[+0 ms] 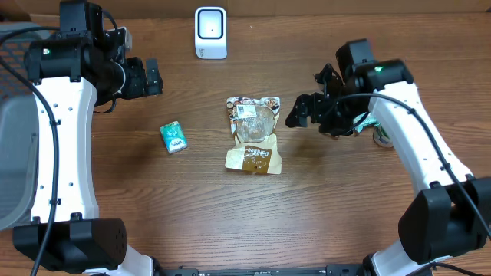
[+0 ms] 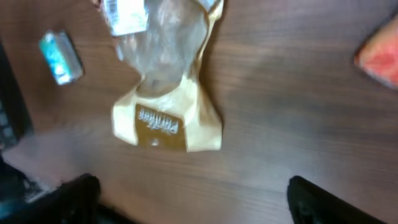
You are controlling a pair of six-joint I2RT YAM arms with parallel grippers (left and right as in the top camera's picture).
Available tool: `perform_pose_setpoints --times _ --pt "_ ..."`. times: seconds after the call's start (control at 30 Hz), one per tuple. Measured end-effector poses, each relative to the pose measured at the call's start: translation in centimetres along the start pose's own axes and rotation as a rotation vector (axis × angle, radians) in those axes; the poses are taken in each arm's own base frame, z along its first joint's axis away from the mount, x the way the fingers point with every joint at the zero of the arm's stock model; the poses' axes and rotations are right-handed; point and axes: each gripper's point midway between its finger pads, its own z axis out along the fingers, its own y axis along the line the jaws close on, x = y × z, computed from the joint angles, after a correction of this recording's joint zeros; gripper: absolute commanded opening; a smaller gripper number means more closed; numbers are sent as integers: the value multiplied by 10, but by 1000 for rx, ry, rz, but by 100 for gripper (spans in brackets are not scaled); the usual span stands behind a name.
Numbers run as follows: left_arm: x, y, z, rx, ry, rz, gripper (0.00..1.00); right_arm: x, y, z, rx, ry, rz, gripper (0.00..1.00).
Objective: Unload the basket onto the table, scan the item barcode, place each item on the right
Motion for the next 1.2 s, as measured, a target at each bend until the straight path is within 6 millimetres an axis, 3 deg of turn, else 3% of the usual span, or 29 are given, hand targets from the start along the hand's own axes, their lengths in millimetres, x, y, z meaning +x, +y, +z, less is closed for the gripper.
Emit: perform_pose_setpoints --times 0.23,0.4,0.9,1.07,1.2 --pt "0 0 0 0 0 0 100 6 -25 58 -42 -23 105 100" --pt "0 0 0 0 -1 0 100 9 -31 79 -84 -48 142 100" --pt "0 0 0 0 0 0 99 13 -35 108 -125 -21 248 98" --pt "0 0 0 0 0 0 99 14 -20 119 -158 -9 233 97" --pt "0 0 0 0 0 0 100 15 -3 129 -180 -2 220 89"
